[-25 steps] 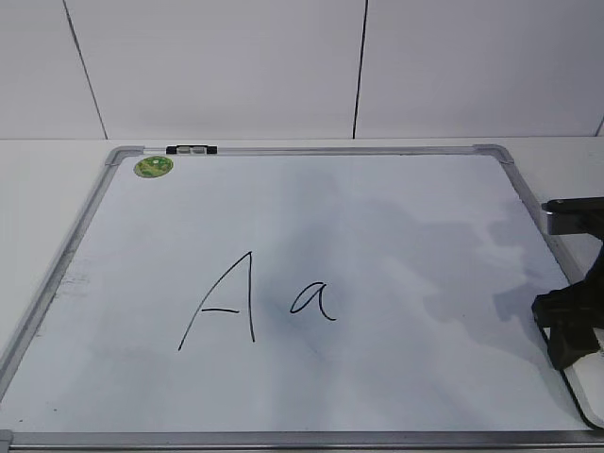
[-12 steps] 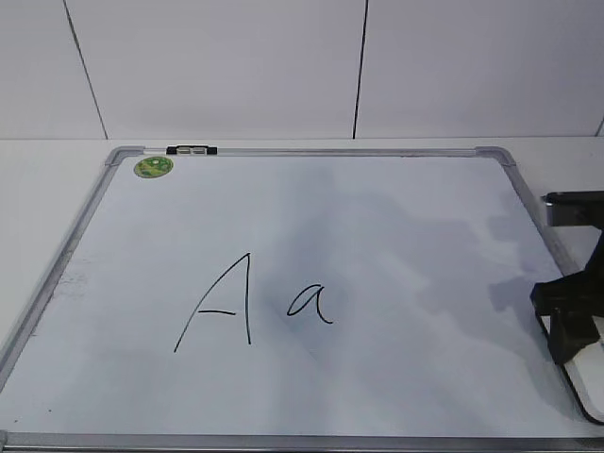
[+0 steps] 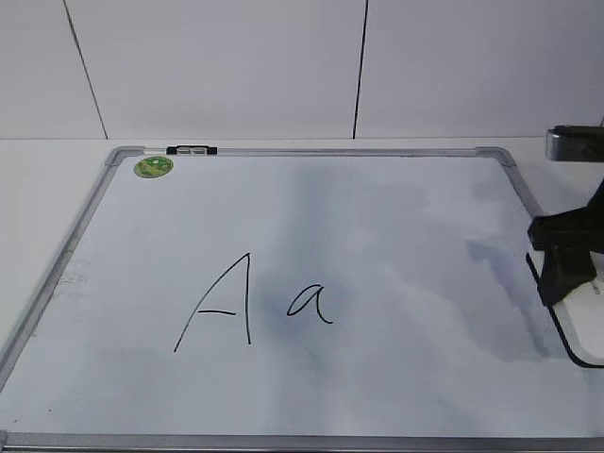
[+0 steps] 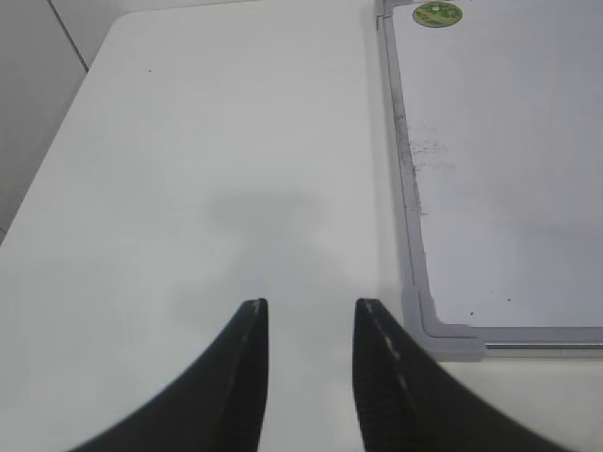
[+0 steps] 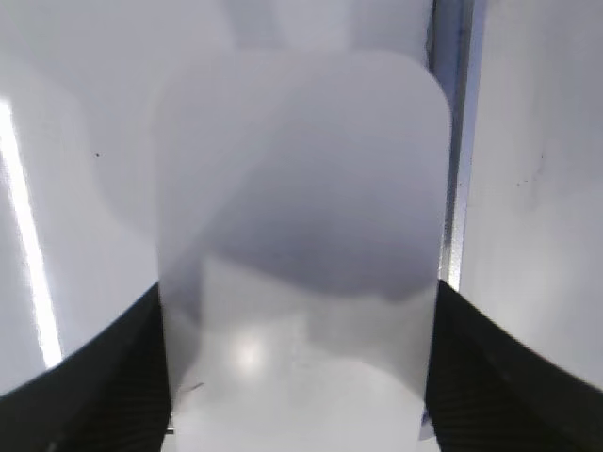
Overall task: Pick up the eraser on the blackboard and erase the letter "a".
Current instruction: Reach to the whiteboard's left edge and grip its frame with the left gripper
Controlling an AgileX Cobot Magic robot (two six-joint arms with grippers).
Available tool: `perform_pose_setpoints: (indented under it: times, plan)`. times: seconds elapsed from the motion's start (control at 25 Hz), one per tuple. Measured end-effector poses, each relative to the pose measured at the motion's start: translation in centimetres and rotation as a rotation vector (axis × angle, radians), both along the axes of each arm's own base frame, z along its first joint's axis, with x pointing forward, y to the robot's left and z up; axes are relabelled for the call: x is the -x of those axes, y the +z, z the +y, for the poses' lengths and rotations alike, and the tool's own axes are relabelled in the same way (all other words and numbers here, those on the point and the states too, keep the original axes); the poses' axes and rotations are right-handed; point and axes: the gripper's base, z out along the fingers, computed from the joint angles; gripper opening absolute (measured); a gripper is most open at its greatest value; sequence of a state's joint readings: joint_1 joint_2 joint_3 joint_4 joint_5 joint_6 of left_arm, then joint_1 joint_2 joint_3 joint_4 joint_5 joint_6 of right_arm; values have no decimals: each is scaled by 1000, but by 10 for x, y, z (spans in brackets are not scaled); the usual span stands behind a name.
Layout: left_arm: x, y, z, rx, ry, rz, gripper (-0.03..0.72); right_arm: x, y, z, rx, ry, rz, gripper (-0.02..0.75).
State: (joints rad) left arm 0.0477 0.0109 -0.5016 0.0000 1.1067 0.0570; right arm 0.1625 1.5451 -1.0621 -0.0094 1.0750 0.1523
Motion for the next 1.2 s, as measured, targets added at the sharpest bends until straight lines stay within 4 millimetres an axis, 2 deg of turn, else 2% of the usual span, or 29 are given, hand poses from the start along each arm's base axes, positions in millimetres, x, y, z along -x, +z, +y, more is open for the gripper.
perform_pose_setpoints:
  times: [0.08,0.4,0.6,0.8,1.2]
  plan:
    - [0,0,0,0,0,0,235,0,3,4,-1,15,-7,531]
    - [0,0,0,0,0,0,235,8,12,51,11,201,-42,531]
    - [0,0,0,0,0,0,235,17,12,68,77,284,-23,531]
    - [0,0,0,0,0,0,235,22,13,69,161,296,-9,531]
    - [0,0,0,5,-3,0,235,21,13,68,176,293,-25,530]
